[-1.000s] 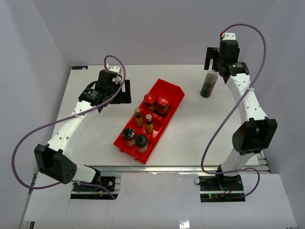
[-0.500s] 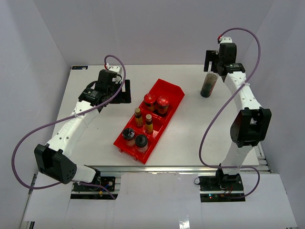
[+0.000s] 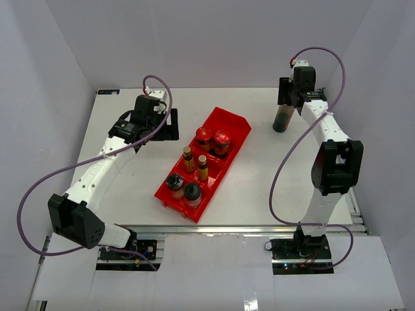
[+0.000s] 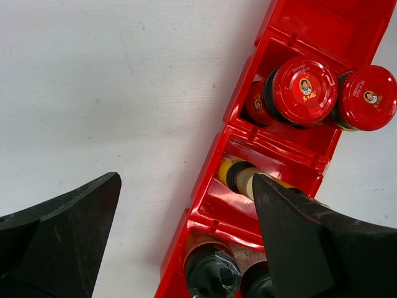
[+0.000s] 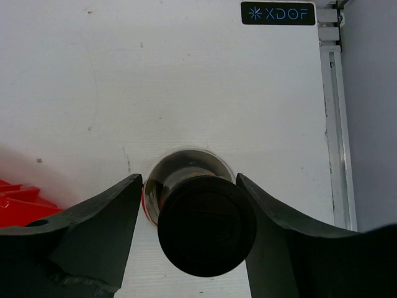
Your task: Organize the condiment bottles
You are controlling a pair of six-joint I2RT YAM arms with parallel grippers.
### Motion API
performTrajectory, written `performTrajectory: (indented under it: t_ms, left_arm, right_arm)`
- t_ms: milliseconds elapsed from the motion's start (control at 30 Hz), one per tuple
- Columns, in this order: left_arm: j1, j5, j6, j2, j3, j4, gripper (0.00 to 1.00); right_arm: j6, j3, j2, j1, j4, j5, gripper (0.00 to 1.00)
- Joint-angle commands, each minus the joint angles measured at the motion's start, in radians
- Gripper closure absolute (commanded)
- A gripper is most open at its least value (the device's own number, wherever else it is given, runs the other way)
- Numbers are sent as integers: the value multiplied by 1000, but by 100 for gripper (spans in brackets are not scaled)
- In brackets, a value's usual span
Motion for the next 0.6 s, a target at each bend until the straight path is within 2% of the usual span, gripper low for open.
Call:
performTrajectory:
  t_ms: [0,233,400,467,567]
  left_arm:
    - [4,-5,6,2,-14,22,2]
    - [4,-6,3,6,-17,22,2]
    - [4,-5,0,4,-16,21,2]
    - [5,-8,-2,6,-16,20,2]
    - [4,-12,-2,6,-16,19,2]
  right_arm:
    - [-43,22,-3,-7,69,4,41]
    - [-69,22,-15,-7,78,8,66]
    - [-72,41,-20,-7,61,4,88]
    - [-75,48,-23,-7,58,10,92]
    - [-77,45,-32,-7,63,2,92]
